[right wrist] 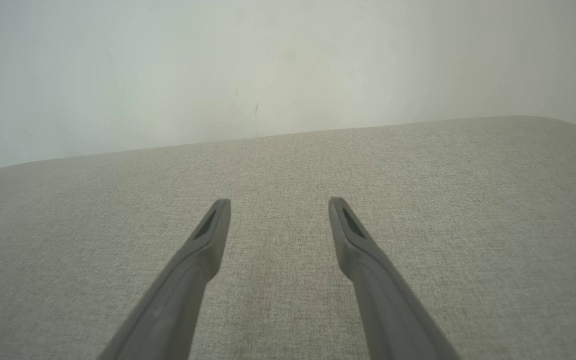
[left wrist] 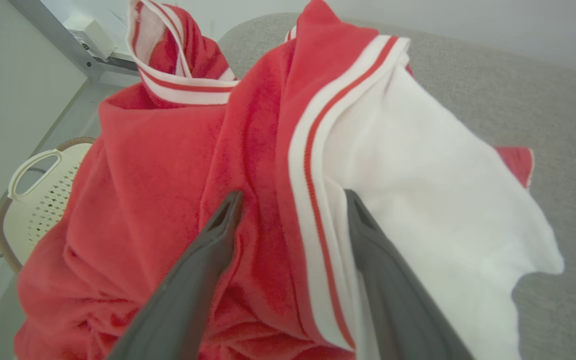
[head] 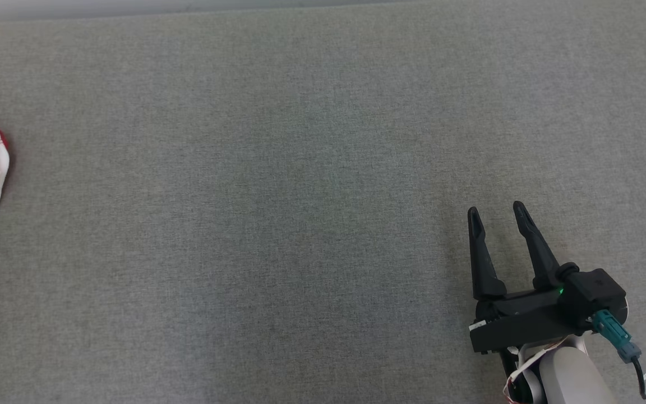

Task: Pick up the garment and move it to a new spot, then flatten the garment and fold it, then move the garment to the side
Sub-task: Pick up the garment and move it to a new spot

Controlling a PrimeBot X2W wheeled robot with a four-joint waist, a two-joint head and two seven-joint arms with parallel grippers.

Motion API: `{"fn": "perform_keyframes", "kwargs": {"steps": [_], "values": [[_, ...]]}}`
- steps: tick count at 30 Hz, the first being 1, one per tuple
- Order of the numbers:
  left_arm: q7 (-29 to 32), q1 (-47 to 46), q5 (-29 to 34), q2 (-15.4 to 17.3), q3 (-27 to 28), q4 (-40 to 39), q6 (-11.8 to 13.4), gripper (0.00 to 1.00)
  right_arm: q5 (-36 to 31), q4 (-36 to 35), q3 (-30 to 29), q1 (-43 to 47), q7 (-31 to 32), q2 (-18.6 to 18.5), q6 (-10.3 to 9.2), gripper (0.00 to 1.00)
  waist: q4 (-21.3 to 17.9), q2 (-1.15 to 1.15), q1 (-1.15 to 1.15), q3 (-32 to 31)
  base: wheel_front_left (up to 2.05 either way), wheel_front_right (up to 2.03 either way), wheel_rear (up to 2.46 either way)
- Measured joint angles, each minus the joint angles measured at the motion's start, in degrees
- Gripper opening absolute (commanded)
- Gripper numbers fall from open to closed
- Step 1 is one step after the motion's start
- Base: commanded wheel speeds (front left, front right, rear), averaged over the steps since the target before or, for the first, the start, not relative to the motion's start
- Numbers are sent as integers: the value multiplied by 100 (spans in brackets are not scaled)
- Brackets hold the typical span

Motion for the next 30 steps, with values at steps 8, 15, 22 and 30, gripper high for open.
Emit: {"fn": "perform_keyframes", "kwargs": {"steps": [8, 15, 22, 30], "values": [[735, -354, -44, 40, -141, 731, 112, 100, -1, 9, -2, -12, 0, 3, 0, 100, -82, 0, 0, 49, 0, 0, 0], [634, -358, -44, 19, -216, 942, 196, 0, -13, 44, -15, -14, 0, -1, 0, 100, -80, 0, -1, 14, 0, 0, 0], [-360, -526, 44, 52, -352, 680, 141, 0, -23, 119, -32, 6, 0, 3, 0, 100, 34, -1, -1, -190, 0, 0, 0], [-1150, -911, 13, 5, -608, 88, 33, 0, 29, 244, -45, 178, 0, 1, 0, 100, 210, -1, -1, -611, 0, 0, 0]]}}
